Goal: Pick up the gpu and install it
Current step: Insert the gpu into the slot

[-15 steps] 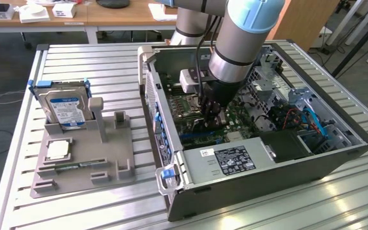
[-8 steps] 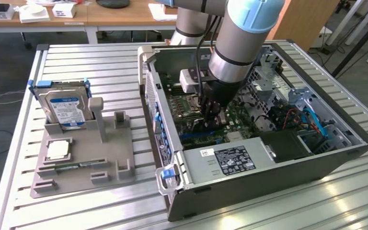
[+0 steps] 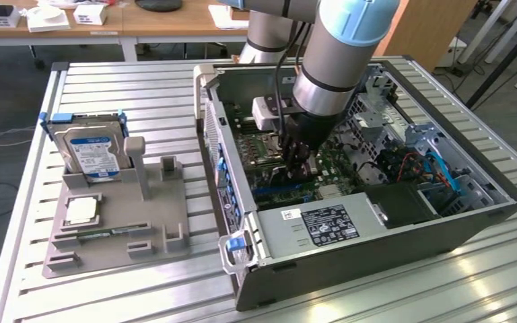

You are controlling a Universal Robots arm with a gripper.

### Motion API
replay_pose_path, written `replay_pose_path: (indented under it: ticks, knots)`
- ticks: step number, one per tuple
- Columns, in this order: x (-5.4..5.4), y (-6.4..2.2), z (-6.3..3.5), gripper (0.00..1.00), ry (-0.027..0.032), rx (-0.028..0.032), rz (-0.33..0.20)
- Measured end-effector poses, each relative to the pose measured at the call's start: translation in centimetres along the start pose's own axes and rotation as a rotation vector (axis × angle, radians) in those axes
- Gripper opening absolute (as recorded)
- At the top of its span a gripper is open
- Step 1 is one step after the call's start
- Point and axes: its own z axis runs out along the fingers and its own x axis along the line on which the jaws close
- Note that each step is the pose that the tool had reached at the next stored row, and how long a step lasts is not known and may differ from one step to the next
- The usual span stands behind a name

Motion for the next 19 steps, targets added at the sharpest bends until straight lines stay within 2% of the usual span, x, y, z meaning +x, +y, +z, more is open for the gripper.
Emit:
replay_pose_path:
  ticks: [19]
  knots:
    - [0.0, 0.0, 0.02, 0.27, 0.0001, 0.0006, 0.008]
